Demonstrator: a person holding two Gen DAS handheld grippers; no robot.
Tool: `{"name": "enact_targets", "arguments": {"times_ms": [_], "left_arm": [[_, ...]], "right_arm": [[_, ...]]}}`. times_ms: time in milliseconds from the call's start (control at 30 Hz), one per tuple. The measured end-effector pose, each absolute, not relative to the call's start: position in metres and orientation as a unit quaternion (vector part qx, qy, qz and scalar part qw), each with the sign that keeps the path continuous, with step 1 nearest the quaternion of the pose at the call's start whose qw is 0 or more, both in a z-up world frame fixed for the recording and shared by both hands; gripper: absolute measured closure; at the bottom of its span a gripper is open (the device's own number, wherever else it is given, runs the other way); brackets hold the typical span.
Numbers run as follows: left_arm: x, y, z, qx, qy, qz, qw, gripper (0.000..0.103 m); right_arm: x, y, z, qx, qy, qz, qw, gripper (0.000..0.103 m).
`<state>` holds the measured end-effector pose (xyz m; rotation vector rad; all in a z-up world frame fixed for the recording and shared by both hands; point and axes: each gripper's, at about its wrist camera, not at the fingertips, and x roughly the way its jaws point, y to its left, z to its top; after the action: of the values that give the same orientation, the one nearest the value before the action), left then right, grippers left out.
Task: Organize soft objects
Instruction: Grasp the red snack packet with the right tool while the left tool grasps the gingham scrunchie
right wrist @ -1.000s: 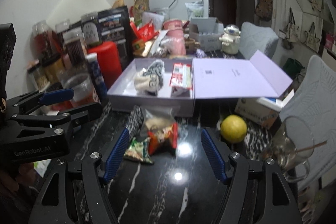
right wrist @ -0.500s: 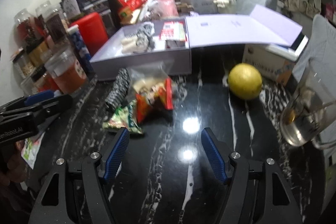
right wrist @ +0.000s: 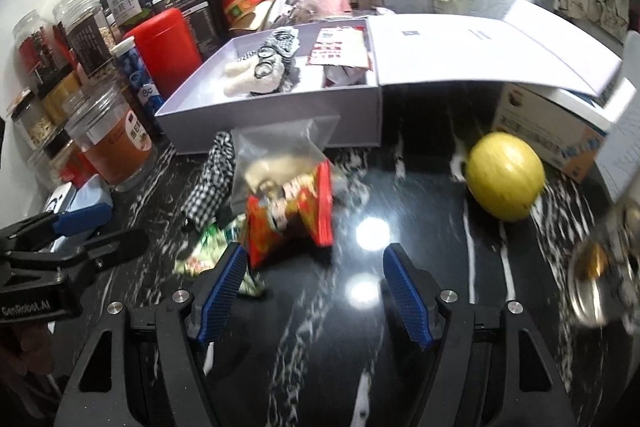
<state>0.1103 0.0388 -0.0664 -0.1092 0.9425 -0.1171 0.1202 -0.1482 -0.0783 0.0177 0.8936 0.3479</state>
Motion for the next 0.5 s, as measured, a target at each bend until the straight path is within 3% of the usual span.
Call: {"name": "enact_targets", "arguments": {"times_ms": [367, 400, 467, 500], "left_arm": [[0.137, 0.04, -0.069, -0.055, 0.452, -0.066, 0.888, 0.024], [0.139, 0.041, -0.067, -0.053, 0.449, -0.068, 0.889, 0.024], [0.143, 0.04, -0.065, -0.046, 0.447, -0.07, 0.891, 0.024], [0.145, 0.04, -0.064, -0.043, 0.444, -0.071, 0.892, 0.024]], "right_arm": [[0.153, -0.128, -0.09, 0.005, 0.457, 0.207, 0.865, 0.033], [0.155, -0.127, -0.092, 0.007, 0.459, 0.207, 0.864, 0.035], [0.157, -0.127, -0.094, 0.01, 0.463, 0.215, 0.86, 0.053], [0.157, -0.127, -0.094, 0.014, 0.464, 0.221, 0.858, 0.057]]}}
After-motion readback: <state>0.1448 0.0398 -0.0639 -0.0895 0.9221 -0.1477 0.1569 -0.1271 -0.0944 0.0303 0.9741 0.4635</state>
